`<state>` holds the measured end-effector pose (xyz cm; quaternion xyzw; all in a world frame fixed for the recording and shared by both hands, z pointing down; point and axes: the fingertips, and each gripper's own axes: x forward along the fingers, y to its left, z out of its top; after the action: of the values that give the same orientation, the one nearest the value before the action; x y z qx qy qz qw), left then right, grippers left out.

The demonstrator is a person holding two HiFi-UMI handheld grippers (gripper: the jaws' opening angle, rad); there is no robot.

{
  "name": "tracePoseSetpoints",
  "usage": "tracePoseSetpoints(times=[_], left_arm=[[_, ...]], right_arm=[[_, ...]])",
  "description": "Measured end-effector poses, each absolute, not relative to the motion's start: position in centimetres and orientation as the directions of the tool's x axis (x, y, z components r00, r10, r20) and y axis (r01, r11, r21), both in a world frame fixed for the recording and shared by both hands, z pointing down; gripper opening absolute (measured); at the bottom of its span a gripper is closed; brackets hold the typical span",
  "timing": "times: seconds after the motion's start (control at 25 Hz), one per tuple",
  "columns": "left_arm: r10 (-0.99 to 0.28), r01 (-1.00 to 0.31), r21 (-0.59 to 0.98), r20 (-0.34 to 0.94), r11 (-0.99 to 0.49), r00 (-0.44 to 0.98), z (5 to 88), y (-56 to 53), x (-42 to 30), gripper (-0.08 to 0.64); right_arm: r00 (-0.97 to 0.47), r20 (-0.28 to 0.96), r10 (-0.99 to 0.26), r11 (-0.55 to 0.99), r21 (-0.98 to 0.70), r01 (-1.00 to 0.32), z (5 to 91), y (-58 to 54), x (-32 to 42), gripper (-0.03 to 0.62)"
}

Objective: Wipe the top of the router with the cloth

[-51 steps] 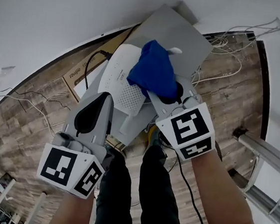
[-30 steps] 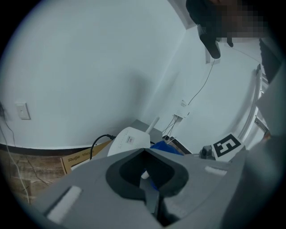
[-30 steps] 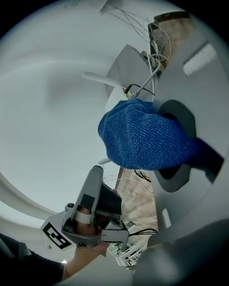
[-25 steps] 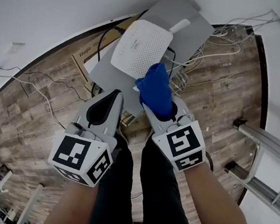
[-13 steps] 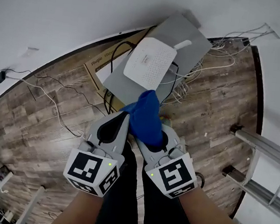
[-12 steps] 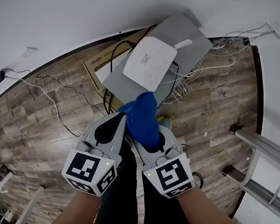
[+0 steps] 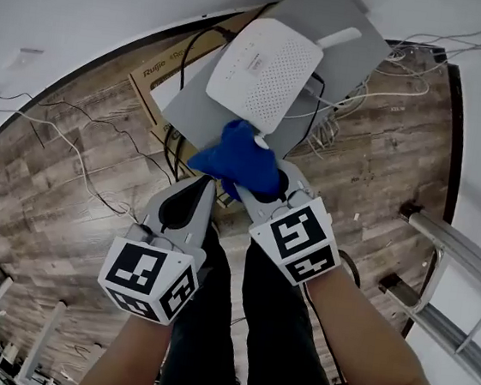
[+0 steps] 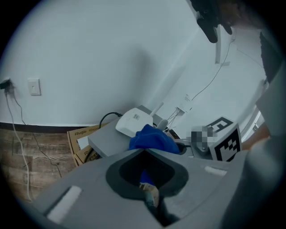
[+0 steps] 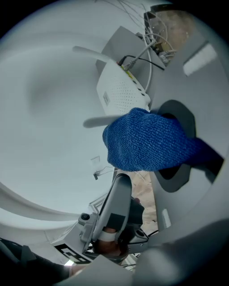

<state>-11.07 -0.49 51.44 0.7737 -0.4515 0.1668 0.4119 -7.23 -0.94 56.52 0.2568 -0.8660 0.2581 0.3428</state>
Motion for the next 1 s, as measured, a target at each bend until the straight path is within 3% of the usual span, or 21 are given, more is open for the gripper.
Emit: tracePoseSetpoints(times=[0.28,0.76,1.0], left_arm=[[-0.571,-0.818,0.473,0.591,-0.326,0.570,46.8,-3.7,-8.5,0.002],[-0.649,-0.810,0.435,0.493,-0.393,0.579,37.2,-10.0,-3.7,0.002],[-0.690,-0.820,0.458,0.468,-0.344,0.551,37.3,-14.3,-1.4,0.002]], right_arm=[[-0.662,0.706,-0.252,0.780,-0.256,-0.570,51.8,-1.3,-6.5,0.102],[-0.727,0.596,-0.341,0.759,-0.282,-0.587,42.2,-6.9,-2.8,0.103],[-0.704,0.615,-0.356,0.779,-0.221,-0.587,44.0,-12.7,0.5,0.103]])
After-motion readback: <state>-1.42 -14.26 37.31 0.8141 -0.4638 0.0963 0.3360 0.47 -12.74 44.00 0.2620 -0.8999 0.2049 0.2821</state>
